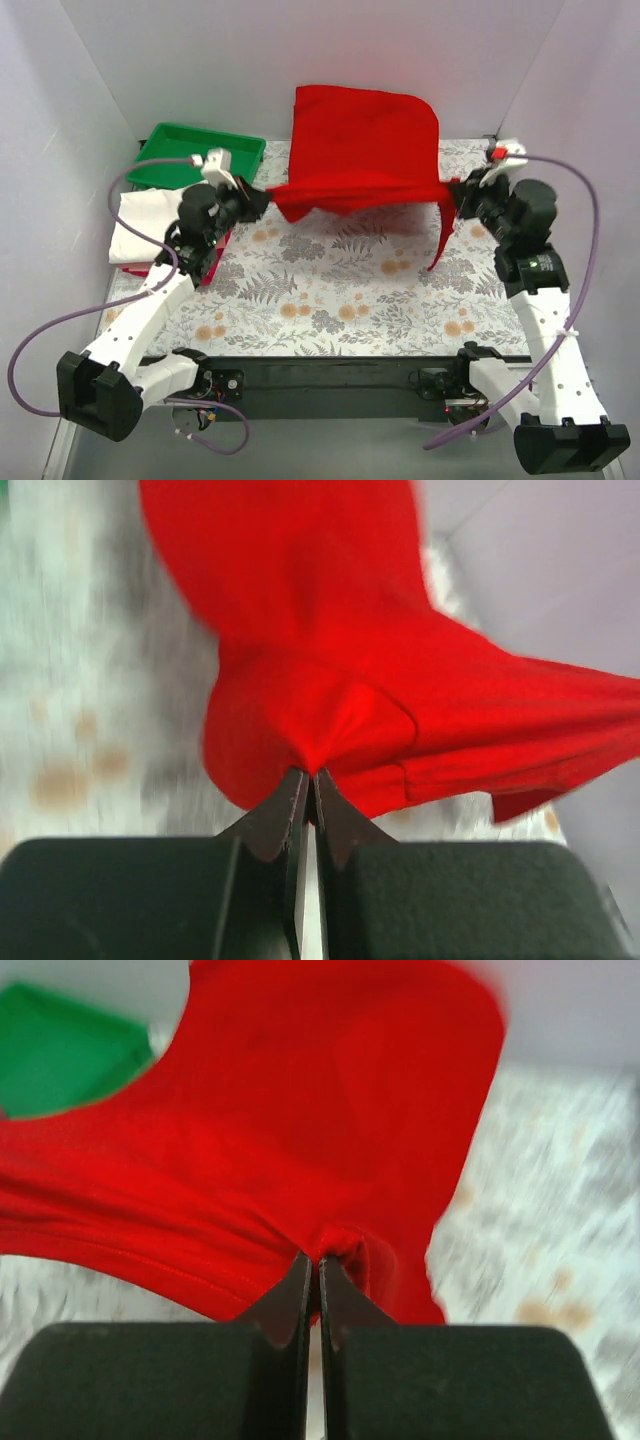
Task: Fold and stack the t-shirts
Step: Flatten the tshirt out
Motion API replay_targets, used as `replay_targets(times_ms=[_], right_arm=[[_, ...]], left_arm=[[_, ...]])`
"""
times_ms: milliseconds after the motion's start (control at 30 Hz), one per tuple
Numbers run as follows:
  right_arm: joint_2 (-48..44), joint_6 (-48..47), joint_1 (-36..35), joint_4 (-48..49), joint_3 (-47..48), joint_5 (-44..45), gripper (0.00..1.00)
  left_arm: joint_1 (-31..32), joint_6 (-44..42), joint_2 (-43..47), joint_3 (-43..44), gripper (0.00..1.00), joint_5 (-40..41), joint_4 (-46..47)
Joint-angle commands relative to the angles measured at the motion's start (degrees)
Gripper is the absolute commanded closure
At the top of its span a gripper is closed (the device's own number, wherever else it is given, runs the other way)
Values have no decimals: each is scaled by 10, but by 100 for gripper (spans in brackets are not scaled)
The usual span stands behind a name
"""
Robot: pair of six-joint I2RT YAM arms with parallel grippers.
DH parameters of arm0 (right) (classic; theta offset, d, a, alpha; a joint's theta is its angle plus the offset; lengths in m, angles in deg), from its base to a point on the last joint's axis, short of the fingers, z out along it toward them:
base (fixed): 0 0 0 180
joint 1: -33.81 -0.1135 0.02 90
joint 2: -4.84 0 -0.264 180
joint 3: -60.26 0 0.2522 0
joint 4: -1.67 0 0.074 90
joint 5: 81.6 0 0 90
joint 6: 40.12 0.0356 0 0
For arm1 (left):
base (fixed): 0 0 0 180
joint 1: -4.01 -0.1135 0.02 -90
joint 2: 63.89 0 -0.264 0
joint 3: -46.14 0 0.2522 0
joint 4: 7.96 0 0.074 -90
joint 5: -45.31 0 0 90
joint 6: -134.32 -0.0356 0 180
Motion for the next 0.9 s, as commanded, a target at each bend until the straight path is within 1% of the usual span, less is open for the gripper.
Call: replay_targets(times_ms=[0, 33, 67, 100, 133, 167, 200, 233, 267, 300, 367, 467, 600, 700, 867], right_arm=[[-54, 59, 6, -80, -107, 12, 96], [-66, 74, 6, -95, -164, 28, 94], [-82, 87, 6, -124, -183, 32, 85], [-84, 86, 6, -147, -201, 34, 77], [-83, 86, 6, -170, -211, 41, 64], [-75, 79, 6, -192, -224, 42, 35], [-70, 87, 6, -223, -229, 43, 28], [-67, 91, 6, -230, -231, 44, 21], [-64, 88, 6, -231, -233, 35, 10], [-63, 84, 6, -230, -231, 27, 2], [-64, 86, 6, -229, -224, 35, 2], [-68, 112, 6, -219, -209, 87, 2], [-46, 131, 6, -196, -195, 136, 2], [-9, 143, 7, -165, -193, 132, 2], [95, 152, 8, -132, -191, 104, 2]], left_arm=[[1, 122, 43, -119, 100, 22, -10], [9, 127, 47, -146, 100, 4, -21], [15, 143, 54, -154, 100, 8, -69], [24, 148, 60, -161, 96, 13, -90], [61, 165, 67, -175, 80, 73, -108], [77, 182, 73, -177, 69, 105, -140], [90, 203, 85, -177, 43, 117, -154], [98, 213, 87, -173, 17, 125, -167], [100, 217, 91, -167, 16, 136, -180], [101, 215, 97, -165, 16, 137, -186], [101, 216, 99, -159, 14, 145, -187], [102, 210, 71, -141, 14, 148, -187], [103, 189, -5, -95, 13, 132, -164], [105, 175, -71, -65, 13, 126, -147], [106, 159, -165, -53, 12, 93, -99]])
